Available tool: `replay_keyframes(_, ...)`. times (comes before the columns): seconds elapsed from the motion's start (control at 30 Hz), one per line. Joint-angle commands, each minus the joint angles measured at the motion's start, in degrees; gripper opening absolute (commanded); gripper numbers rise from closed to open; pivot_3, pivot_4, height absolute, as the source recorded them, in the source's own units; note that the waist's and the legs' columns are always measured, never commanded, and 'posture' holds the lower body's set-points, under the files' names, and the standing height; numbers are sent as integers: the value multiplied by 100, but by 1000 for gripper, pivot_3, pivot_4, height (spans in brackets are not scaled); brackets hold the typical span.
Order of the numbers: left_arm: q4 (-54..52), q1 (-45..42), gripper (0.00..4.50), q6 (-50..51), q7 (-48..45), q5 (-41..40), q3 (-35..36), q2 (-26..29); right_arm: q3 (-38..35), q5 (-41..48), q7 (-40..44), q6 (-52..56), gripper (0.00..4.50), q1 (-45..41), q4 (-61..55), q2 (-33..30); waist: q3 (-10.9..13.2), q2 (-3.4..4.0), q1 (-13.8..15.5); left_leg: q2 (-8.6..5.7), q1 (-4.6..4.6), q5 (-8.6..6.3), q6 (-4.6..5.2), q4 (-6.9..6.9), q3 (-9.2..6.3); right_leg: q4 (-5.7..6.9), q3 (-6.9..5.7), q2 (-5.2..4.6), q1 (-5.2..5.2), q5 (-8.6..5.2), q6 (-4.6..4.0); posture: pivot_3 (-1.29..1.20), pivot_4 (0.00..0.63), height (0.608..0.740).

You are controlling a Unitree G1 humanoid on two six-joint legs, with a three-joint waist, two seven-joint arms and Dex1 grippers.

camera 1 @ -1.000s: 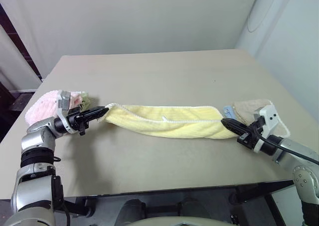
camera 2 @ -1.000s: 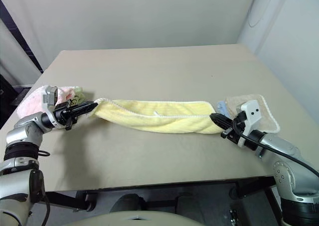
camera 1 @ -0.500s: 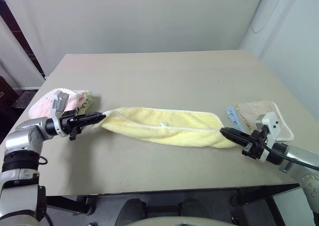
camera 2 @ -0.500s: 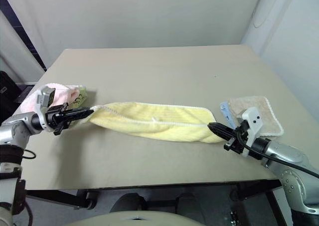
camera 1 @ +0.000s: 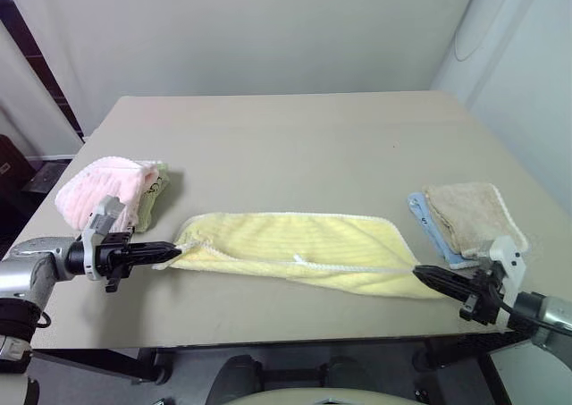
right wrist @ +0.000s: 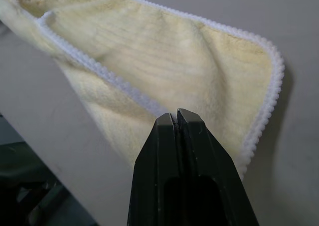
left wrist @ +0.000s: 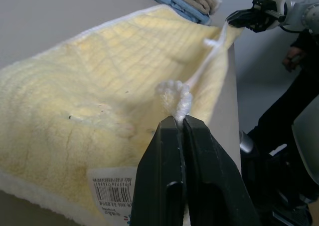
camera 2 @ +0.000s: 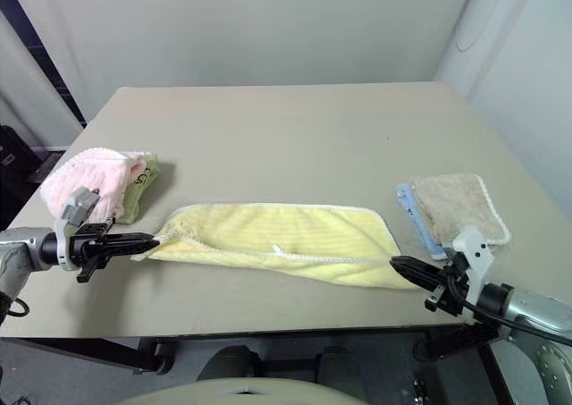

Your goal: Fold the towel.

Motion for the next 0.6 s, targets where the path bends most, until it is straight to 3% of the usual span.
replay_keyframes(0.03, -218, -125, 15, -158, -24, 27, -214, 193, -176, -57, 161, -182, 0, -34, -194, -204, 0, 1, -5, 0, 1, 0, 0, 0, 1, 0, 0, 0, 0, 1, -1, 0, 0, 701)
replay_keyframes(0.2, 106, -930, 15, 369, 400, 182, 165, -540, 274, -247, -54, -252, 0, -789, 266, -152, 0, -5, 15, -3, 14, 0, 0, 3, 4, -5, -9, 1, -3, 3, -5, 0, 0, 701)
replay_keyframes(0.6, 140, -785, 15, 766, 824, 341, 1068, -566, 1331, -1239, -641, -868, 0, -2943, 2274, 395, -3, -12, -1, 1, -11, 2, 2, -3, 2, -2, 4, 38, -15, 15, 10, 0, 0, 701)
